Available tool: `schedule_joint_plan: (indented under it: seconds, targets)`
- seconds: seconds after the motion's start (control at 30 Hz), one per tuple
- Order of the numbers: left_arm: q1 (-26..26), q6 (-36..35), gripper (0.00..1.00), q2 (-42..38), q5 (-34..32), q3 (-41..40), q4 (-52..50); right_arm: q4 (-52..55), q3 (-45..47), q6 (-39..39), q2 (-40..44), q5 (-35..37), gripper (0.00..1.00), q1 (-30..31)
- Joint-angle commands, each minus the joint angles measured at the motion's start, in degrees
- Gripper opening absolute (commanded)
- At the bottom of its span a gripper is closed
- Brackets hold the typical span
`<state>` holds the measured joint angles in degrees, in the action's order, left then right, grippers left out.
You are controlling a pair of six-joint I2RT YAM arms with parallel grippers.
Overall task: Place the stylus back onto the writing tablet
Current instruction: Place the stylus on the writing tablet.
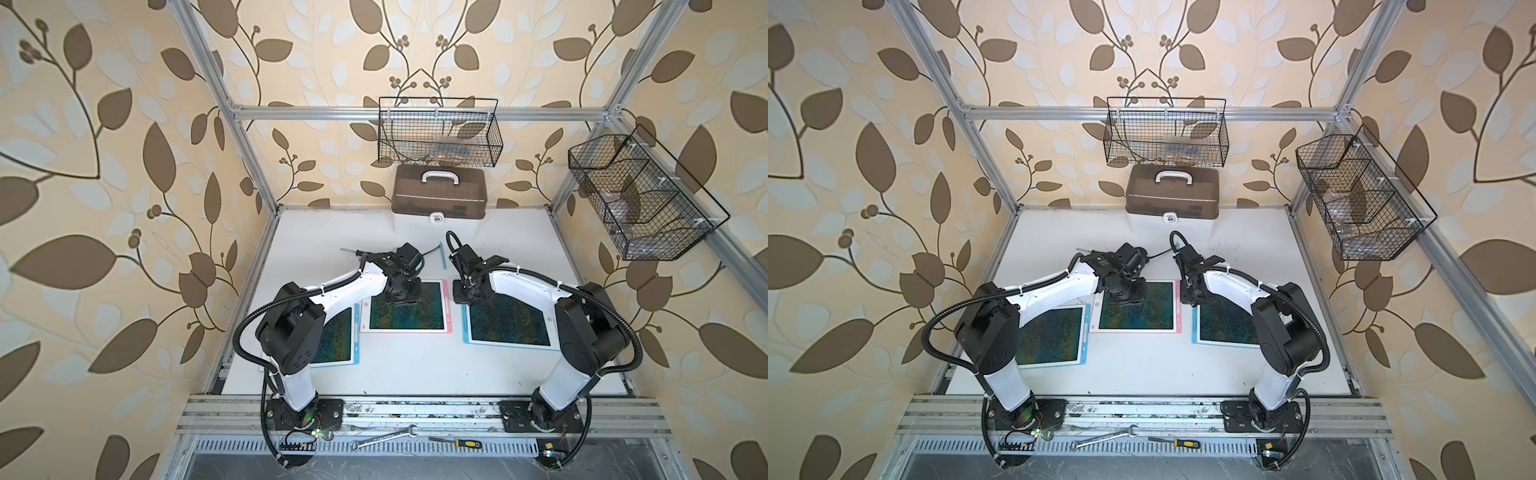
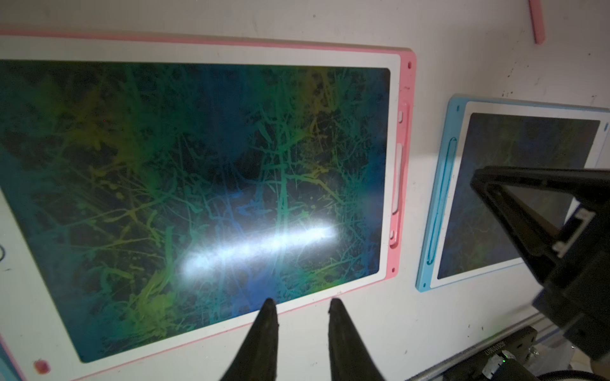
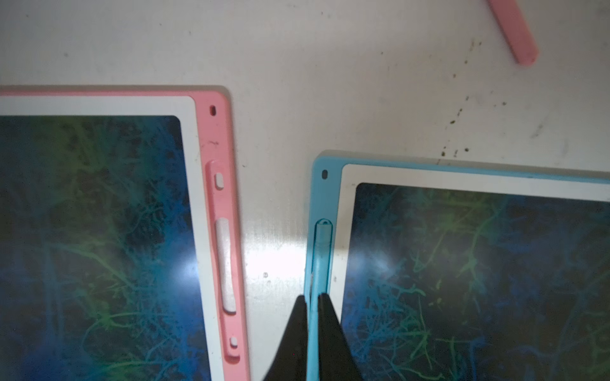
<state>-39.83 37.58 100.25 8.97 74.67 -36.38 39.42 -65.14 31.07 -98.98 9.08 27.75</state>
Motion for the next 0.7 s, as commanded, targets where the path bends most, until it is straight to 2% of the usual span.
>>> schedule_joint_plan:
  seconds: [0.0, 0.3, 0.67]
  targets:
    - [-0.69, 0.74, 0.28, -2.96, -0.34, -0.43, 0.09, 0.79, 1.55, 0.82, 0.67, -0.55, 0.07, 0.53]
    - [-0.69, 0.26, 0.28, -2.63, -0.35, 0.21, -0.34, -0.52, 3.59, 1.54, 0.66, -1.18, 0.01, 0.69]
    - [-0.73, -0.30, 0.28, -1.92, 0.07, 0.68, -0.45, -1.53, 4.32, 2.06, 0.04, -2.27, 0.00, 0.68]
